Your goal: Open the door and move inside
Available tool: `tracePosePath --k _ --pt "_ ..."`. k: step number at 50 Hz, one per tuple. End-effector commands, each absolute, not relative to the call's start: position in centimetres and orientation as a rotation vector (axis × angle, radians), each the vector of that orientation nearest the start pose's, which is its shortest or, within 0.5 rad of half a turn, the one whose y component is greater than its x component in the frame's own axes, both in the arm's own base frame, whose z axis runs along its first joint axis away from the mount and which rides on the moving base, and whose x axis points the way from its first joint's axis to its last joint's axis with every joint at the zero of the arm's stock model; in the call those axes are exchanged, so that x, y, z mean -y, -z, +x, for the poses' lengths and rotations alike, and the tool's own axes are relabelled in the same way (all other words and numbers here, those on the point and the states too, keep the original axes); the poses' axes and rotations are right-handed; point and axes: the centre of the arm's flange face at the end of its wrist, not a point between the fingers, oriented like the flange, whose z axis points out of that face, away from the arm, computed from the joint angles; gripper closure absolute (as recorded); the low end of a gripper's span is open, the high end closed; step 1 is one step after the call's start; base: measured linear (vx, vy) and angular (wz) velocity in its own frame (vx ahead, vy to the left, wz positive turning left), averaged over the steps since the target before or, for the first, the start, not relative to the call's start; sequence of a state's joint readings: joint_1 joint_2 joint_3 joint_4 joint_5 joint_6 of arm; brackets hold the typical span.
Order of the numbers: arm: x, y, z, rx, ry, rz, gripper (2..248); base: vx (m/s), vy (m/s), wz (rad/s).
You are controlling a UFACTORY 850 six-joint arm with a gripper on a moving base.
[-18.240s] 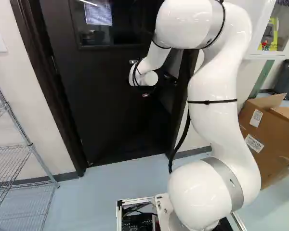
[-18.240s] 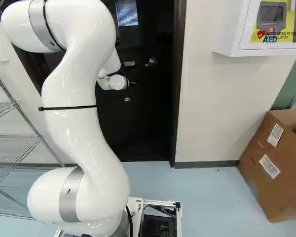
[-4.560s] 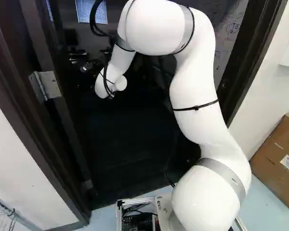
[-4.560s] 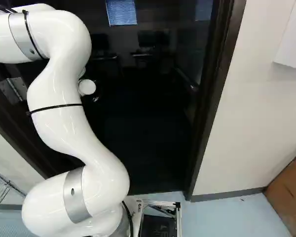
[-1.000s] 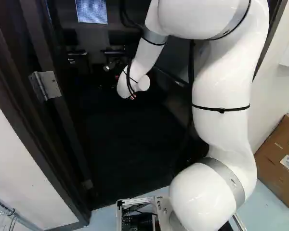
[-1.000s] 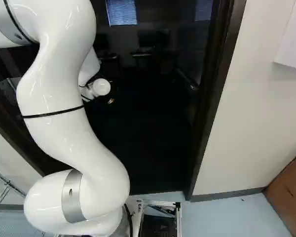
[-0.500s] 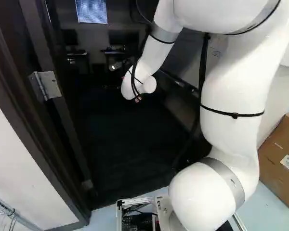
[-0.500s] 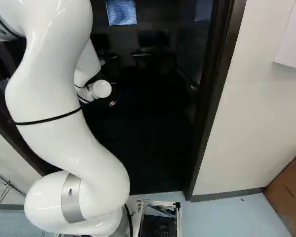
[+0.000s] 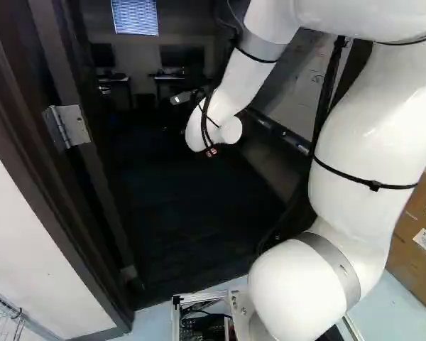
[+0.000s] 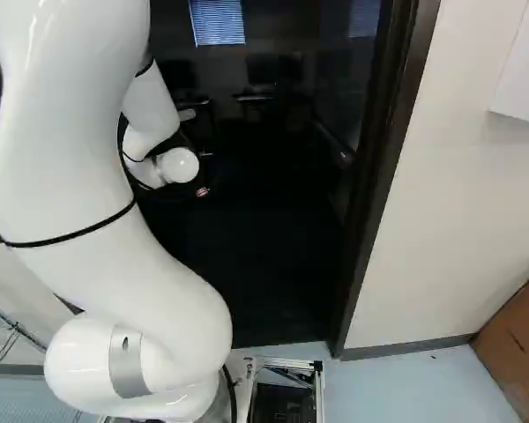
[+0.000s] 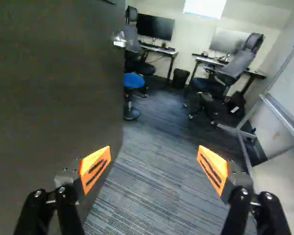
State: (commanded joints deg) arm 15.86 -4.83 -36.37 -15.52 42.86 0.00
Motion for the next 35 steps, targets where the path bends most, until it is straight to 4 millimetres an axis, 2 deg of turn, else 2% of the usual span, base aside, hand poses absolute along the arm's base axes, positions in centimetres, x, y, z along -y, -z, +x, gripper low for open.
tracePosePath --k 35 --pt "-9.4 -44.3 39.8 0.466 1.799 -2.357 3 0.0 0.0 0.0"
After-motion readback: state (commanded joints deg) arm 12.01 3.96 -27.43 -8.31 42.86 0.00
